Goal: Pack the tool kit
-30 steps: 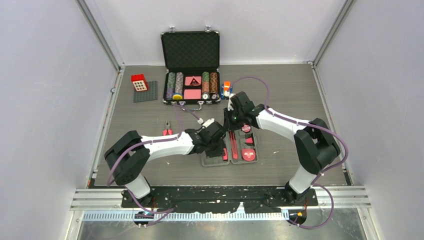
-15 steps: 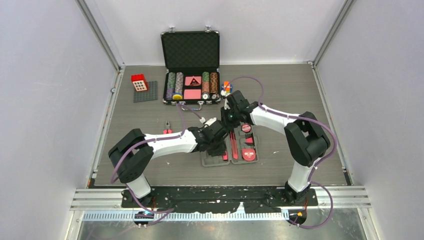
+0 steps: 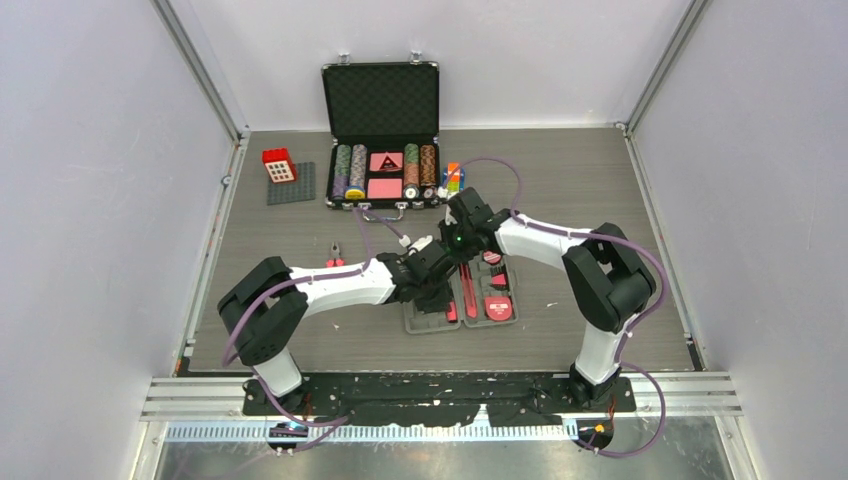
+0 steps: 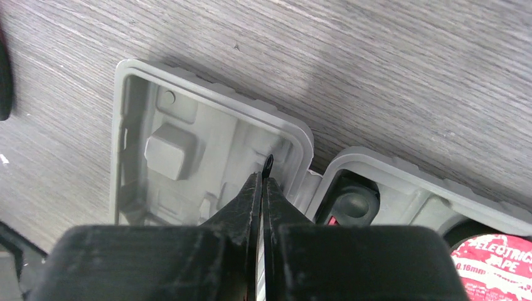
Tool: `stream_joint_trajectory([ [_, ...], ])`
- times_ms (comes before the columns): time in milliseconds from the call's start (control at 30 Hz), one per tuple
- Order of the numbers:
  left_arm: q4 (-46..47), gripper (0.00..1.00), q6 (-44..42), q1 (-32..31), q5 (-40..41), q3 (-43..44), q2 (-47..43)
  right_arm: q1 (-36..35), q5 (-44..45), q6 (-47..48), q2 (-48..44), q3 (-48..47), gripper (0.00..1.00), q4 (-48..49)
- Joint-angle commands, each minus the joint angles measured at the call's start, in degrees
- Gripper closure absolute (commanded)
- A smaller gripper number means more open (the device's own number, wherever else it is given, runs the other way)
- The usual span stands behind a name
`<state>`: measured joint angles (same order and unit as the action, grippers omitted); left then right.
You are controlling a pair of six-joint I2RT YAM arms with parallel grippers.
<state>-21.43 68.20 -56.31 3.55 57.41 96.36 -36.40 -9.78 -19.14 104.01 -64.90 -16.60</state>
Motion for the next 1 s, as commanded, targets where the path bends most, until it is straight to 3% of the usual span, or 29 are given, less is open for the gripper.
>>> stream_joint_trajectory([
  [0,-0.7,1.0,0.9,-0.3,-0.5,0.7,1.9,-3.3,10.4,2.2,2.0,2.1,0.95,-5.5],
  [667,2.9,1.0,4.2,0.1,1.0,-5.2,-2.2,-6.0,27.2,-0.2,15.0,-5.0,0.95,-18.1],
  [833,4.1,1.0,4.4,0.1,1.3,-6.2,-2.9,-7.0,27.2,-0.4,17.8,-6.0,0.95,-18.1],
  [967,4.5,1.0,4.3,0.1,1.4,-6.4,-3.2,-7.1,22.2,0.0,17.8,-5.1,0.95,-15.0],
])
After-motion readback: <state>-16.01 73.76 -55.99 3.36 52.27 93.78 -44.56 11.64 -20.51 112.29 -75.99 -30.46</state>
